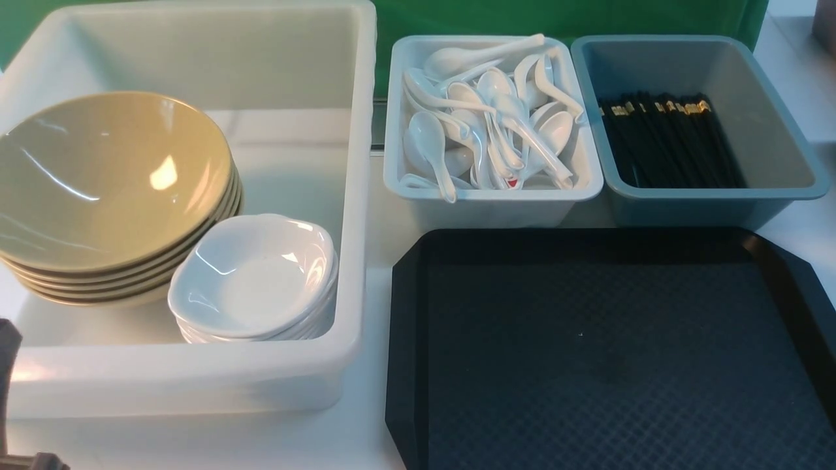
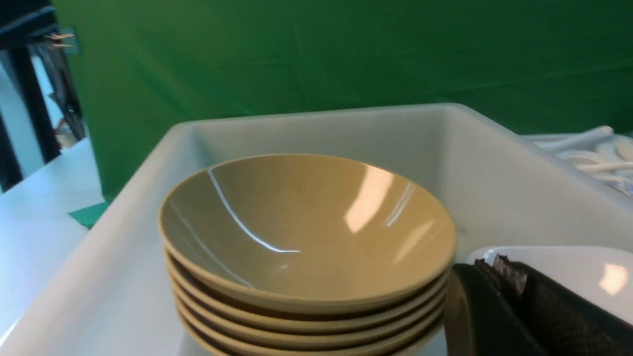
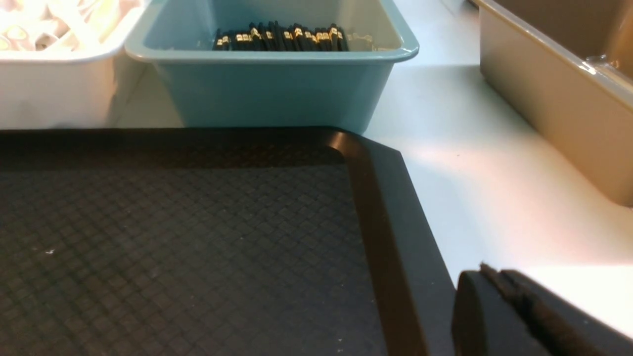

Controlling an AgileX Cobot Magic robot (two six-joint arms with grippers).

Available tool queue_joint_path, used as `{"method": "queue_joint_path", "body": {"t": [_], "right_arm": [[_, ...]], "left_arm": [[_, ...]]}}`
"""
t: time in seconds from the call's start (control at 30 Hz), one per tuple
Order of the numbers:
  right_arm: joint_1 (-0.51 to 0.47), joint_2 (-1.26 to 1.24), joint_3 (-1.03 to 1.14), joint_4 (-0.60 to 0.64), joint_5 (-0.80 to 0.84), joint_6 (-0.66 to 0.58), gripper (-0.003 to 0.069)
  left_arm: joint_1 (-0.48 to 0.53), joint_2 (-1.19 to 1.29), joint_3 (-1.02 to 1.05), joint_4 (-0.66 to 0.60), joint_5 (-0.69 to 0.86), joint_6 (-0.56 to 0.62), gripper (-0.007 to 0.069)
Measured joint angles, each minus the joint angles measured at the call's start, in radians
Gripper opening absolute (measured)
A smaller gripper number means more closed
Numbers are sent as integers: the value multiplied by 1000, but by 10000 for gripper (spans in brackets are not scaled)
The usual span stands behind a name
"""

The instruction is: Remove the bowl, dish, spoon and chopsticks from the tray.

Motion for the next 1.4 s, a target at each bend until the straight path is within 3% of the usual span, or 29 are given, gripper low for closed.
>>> {"method": "queue_joint_path", "body": {"t": [0.17, 0.5, 1.4], "right_arm": [[0, 0, 0, 0, 0, 0, 45], [0, 0, 0, -1, 0, 0, 45], [0, 0, 0, -1, 0, 0, 57]], "left_arm": [[81, -49, 73, -40, -8, 3, -11], [34, -53, 74, -17, 269, 3, -11], [31, -53, 74, -25, 271, 3, -11]]}}
